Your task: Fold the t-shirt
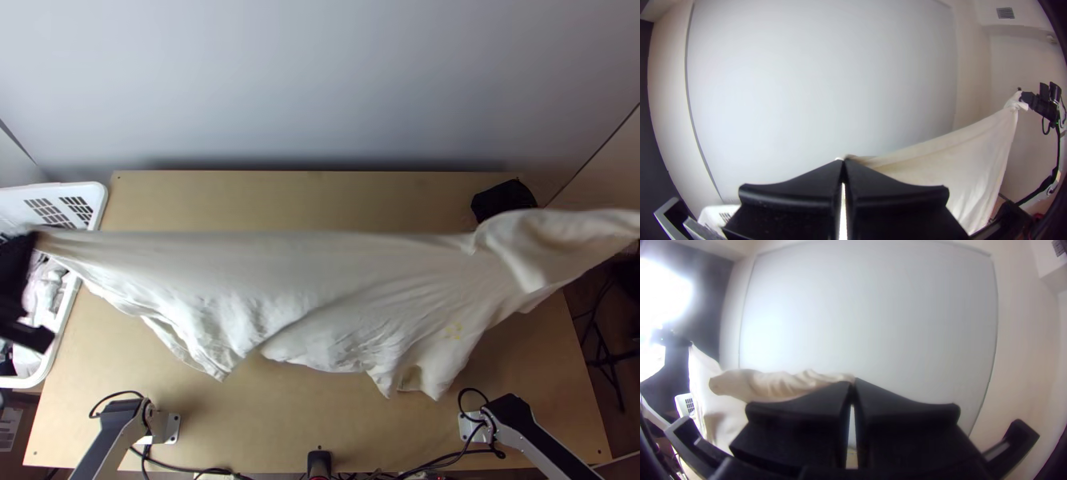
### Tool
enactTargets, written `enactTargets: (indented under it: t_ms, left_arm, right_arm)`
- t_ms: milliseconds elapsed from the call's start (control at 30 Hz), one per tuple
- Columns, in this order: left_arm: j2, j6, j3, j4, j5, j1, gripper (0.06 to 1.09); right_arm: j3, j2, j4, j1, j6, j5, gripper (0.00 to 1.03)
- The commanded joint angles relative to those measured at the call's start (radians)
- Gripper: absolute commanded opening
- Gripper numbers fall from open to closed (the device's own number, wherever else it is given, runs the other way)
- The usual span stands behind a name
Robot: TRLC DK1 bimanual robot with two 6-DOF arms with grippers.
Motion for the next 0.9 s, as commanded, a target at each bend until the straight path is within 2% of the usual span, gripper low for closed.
enactTargets:
  t_ms: [0,133,333,600,867]
  left_arm:
    - [-0.047,-0.009,-0.236,-0.121,0.131,-0.011,0.09]
    - [-0.036,-0.014,-0.392,-0.109,0.186,-0.017,0.09]
    - [0.053,-0.058,-0.584,0.111,0.180,-0.062,0.09]
    - [0.328,-0.090,-0.636,0.456,0.083,-0.112,0.09]
    - [0.605,-0.087,-0.601,0.776,-0.060,-0.126,0.09]
  right_arm:
    - [-0.257,-0.088,-0.023,0.002,0.048,-0.050,0.03]
    - [-0.397,-0.090,0.053,0.026,0.043,-0.054,0.03]
    - [-0.540,-0.015,0.233,0.032,0.031,-0.054,0.03]
    - [-0.599,0.191,0.452,-0.010,-0.010,-0.057,0.03]
    - [-0.633,0.433,0.659,-0.129,-0.009,-0.133,0.03]
